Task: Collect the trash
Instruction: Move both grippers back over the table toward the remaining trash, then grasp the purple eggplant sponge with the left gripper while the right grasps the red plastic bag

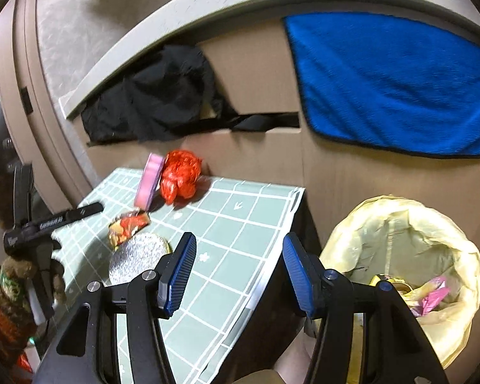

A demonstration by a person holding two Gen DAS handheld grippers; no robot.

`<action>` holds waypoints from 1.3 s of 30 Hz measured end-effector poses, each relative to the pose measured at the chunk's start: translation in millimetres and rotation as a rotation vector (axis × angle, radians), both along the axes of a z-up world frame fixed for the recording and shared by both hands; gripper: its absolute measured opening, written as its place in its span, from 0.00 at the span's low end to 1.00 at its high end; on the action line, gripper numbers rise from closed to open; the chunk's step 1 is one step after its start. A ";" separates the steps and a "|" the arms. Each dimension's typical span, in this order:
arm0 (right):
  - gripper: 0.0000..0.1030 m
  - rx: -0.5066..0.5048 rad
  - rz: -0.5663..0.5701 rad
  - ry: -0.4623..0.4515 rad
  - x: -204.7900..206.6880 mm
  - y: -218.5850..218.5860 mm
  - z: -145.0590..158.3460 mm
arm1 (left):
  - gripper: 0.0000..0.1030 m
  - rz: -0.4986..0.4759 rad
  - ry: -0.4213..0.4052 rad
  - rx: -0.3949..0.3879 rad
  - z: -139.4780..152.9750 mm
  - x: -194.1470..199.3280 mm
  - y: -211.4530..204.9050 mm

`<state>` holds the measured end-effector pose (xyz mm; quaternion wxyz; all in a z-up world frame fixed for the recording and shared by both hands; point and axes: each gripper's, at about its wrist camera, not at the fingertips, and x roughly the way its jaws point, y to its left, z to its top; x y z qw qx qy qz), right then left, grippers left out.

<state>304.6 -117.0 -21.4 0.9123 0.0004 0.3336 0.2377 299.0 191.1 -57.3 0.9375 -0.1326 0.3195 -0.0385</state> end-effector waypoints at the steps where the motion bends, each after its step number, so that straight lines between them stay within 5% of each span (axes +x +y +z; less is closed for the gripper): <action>1: 0.52 -0.003 0.005 0.005 0.7 1.4 -1.4 | 0.75 -0.053 -0.006 0.017 0.8 12.6 -3.8; 6: 0.52 -0.015 0.028 0.015 -0.9 2.1 -5.0 | 0.75 -0.194 0.022 0.057 -2.4 82.8 9.7; 10: 0.52 -0.046 0.027 0.006 0.9 -0.3 -8.6 | 0.75 -0.276 0.077 -0.010 -16.3 117.3 23.9; 15: 0.52 -0.025 0.029 0.053 18.2 4.9 -16.0 | 0.75 -0.252 0.137 -0.003 -29.7 133.0 24.3; 19: 0.52 -0.007 0.058 0.076 33.3 22.9 -18.1 | 0.57 -0.160 0.233 -0.102 -36.2 118.3 40.2; 23: 0.52 -0.008 0.112 0.078 50.3 54.5 -16.3 | 0.35 -0.097 0.228 -0.138 -33.9 79.8 59.3; 34: 0.57 -0.004 0.222 0.124 137.6 171.3 -29.6 | 0.30 -0.015 0.119 -0.113 -6.8 -25.8 85.8; 39: 0.59 -0.103 0.203 0.142 162.7 208.2 -54.6 | 0.32 0.016 0.117 -0.113 -10.6 -39.5 99.6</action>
